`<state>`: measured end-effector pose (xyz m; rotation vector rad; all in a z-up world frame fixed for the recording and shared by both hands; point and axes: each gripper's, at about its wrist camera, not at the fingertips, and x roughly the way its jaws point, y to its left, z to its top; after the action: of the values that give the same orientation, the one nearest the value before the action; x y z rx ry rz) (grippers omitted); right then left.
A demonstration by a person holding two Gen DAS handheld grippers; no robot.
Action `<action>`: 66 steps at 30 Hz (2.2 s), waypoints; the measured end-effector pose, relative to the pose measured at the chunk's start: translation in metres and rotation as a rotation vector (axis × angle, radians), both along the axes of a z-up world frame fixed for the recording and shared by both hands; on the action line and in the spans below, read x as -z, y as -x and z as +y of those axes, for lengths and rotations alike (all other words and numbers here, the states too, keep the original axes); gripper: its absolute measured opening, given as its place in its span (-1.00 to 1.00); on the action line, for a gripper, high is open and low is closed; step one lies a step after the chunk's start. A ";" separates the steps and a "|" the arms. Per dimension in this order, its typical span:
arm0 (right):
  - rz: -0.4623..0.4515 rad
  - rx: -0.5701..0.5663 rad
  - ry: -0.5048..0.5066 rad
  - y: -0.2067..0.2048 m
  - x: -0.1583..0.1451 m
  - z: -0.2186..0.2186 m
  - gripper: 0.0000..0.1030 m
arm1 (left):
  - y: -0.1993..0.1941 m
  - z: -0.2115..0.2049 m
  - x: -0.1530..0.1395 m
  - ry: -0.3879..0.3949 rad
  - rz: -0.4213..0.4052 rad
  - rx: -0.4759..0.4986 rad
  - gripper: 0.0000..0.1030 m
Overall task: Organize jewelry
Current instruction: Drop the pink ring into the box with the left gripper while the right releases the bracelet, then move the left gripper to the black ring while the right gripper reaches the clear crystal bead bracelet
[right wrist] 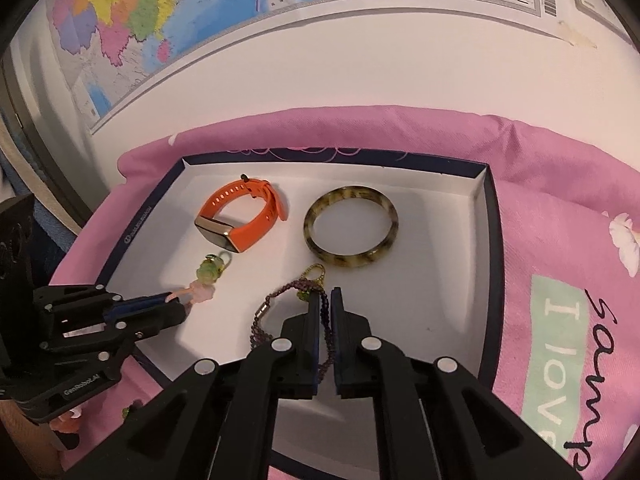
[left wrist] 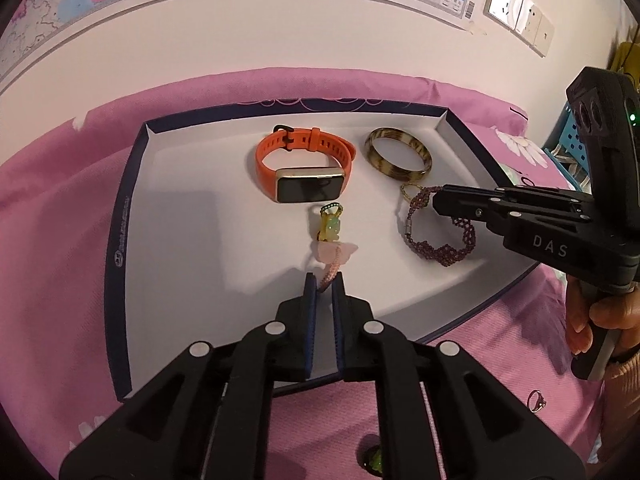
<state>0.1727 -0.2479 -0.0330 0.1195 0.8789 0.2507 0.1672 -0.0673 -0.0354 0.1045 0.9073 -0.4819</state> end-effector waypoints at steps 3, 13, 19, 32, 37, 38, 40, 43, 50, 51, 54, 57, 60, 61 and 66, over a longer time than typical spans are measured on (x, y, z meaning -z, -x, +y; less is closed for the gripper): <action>0.003 0.007 -0.005 0.002 0.001 -0.003 -0.84 | -0.001 0.000 -0.001 0.005 0.000 -0.010 -0.75; -0.050 0.021 0.009 0.019 -0.015 -0.007 -0.62 | 0.024 0.016 -0.018 0.018 -0.079 -0.041 -0.56; -0.103 -0.028 0.014 0.047 -0.034 0.002 -0.57 | 0.048 0.024 -0.027 0.023 -0.117 -0.009 -0.52; -0.072 -0.287 0.040 0.126 -0.025 0.050 -0.50 | 0.092 0.040 -0.016 0.026 -0.100 0.047 -0.49; -0.044 -0.322 0.048 0.143 -0.012 0.062 -0.46 | 0.100 0.042 -0.008 0.021 -0.085 0.050 -0.49; -0.042 -0.324 0.046 0.145 -0.011 0.063 -0.45 | 0.102 0.043 -0.007 0.024 -0.082 0.052 -0.49; -0.036 -0.337 0.037 0.148 -0.008 0.067 -0.44 | 0.104 0.042 -0.006 0.024 -0.080 0.053 -0.49; -0.029 -0.351 0.047 0.150 -0.004 0.073 -0.43 | 0.107 0.041 -0.005 0.023 -0.079 0.059 -0.48; -0.017 -0.367 0.051 0.148 0.001 0.081 -0.44 | 0.109 0.039 -0.006 0.023 -0.078 0.063 -0.48; -0.016 -0.367 0.052 0.148 0.001 0.081 -0.48 | 0.110 0.039 -0.005 0.022 -0.077 0.064 -0.48; -0.009 -0.369 0.062 0.147 0.003 0.082 -0.69 | 0.110 0.037 -0.005 0.016 -0.077 0.072 -0.48; -0.009 -0.362 0.064 0.145 0.005 0.082 -0.83 | 0.110 0.037 -0.004 0.017 -0.076 0.075 -0.48; -0.007 -0.352 0.049 0.145 0.005 0.079 -0.84 | 0.110 0.036 -0.004 0.012 -0.076 0.078 -0.48; -0.009 -0.349 0.041 0.146 0.004 0.077 -0.84 | 0.110 0.035 -0.003 0.008 -0.076 0.078 -0.48; -0.018 -0.329 -0.032 0.145 -0.004 0.067 -0.84 | 0.110 0.033 0.000 -0.003 -0.072 0.083 -0.48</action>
<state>0.0281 -0.1807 -0.0294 0.0013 0.8745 0.5722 0.0575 -0.0342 -0.0351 0.1619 0.8353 -0.5501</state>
